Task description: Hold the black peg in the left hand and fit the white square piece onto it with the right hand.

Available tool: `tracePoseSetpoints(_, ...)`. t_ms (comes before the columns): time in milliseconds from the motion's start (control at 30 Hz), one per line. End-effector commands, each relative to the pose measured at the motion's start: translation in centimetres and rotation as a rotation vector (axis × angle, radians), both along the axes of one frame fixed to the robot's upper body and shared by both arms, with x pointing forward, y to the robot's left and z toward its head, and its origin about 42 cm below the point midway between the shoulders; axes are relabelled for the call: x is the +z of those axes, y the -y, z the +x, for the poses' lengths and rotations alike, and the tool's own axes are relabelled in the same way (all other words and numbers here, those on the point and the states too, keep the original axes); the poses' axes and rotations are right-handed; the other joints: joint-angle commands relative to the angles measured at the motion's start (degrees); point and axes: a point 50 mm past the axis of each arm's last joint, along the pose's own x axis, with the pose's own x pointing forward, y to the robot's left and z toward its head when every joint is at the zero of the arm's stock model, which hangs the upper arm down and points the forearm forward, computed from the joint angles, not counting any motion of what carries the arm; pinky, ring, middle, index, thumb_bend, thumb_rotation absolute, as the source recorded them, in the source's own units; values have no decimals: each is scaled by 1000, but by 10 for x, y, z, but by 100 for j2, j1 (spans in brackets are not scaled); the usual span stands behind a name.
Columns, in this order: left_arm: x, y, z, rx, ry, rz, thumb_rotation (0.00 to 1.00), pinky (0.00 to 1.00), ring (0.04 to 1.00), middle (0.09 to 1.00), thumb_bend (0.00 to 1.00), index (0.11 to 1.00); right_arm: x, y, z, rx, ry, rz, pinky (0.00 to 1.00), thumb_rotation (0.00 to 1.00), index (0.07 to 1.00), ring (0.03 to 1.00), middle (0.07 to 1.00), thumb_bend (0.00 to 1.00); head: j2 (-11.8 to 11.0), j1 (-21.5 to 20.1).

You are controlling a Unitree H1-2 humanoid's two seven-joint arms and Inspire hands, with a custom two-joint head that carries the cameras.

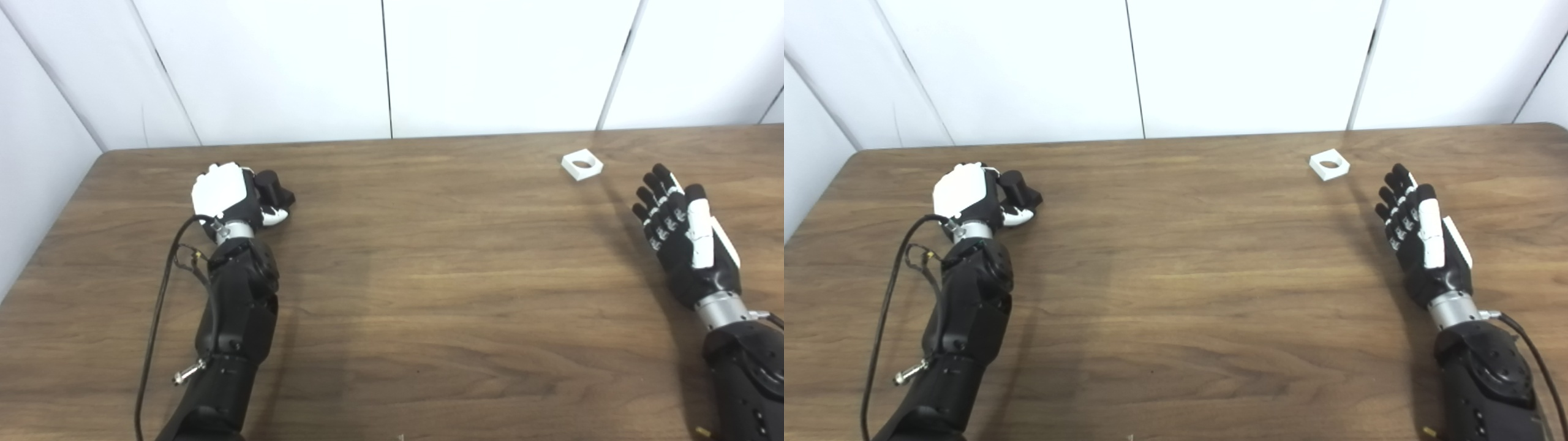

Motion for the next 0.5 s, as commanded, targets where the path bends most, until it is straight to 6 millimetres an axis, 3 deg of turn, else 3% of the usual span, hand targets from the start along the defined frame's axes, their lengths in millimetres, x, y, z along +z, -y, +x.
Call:
tracePoseSetpoints(0, 14, 1, 0, -8, 35, -23, 123, 1000, 1000, 935, 639, 554, 4, 3, 0, -4, 20, -1, 1000, 999, 1000, 1000, 1000, 599, 9, 3)
tracePoseSetpoints(67, 11, 3, -5, -18, 33, -28, 82, 1000, 1000, 926, 548, 505, 4, 3, 0, -3, 26, -1, 1000, 1000, 1000, 1000, 1000, 587, 11, 6)
tracePoseSetpoints(133, 8, 5, -9, -25, 30, -30, 70, 1000, 1000, 914, 524, 488, 5, 3, 1, -1, 27, 4, 1000, 995, 1000, 1000, 1000, 595, 13, 8)
tracePoseSetpoints(467, -3, 8, -27, -58, 26, -45, 56, 1000, 1000, 882, 521, 485, 7, 4, 2, 12, 34, 3, 1000, 990, 1000, 1000, 1000, 608, 42, -17)
